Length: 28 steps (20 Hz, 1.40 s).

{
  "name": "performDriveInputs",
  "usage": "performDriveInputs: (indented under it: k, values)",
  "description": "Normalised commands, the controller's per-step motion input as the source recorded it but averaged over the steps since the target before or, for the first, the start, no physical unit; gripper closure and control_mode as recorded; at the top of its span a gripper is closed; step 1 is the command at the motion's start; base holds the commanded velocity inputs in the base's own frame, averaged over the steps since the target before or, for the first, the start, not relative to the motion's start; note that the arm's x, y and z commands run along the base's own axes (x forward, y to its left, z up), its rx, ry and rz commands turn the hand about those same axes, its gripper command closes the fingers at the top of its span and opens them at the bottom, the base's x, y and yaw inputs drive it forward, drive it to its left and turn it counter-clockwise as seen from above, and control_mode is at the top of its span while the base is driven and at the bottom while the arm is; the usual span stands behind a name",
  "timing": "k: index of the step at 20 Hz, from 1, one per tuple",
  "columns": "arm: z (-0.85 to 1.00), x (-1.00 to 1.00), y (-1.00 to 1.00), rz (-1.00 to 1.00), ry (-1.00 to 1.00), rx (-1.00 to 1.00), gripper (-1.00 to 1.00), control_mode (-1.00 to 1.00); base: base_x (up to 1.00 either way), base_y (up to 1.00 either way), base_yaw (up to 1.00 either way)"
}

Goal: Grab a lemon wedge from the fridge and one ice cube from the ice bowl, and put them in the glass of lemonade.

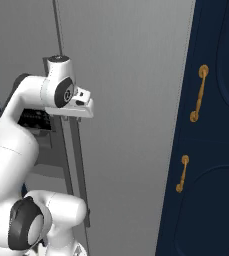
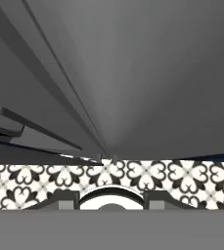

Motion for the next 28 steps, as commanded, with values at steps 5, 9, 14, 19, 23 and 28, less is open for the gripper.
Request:
performDriveInputs:
  k: [5,9,14,19,23,28]
  values:
    - [0.00,-0.50,0.00,0.00,-0.12,0.00,-1.00,-1.00,0.00,0.00,0.00]
    - [0.00,-0.87,0.00,0.00,-0.20,0.00,-1.00,-1.00,0.00,0.00,0.00]
    - [-0.01,-0.60,0.04,0.00,-0.14,0.00,-1.00,-1.00,0.00,0.00,0.00]
    - [0.00,-0.08,0.19,0.00,-0.09,0.00,-1.00,-1.00,0.00,0.00,0.00]
    - [0.00,-0.01,0.07,0.00,-0.03,0.00,-1.00,-1.00,0.00,0.00,0.00]
    - [-0.19,-0.67,0.04,0.00,0.00,0.02,-1.00,-1.00,0.00,0.00,0.00]
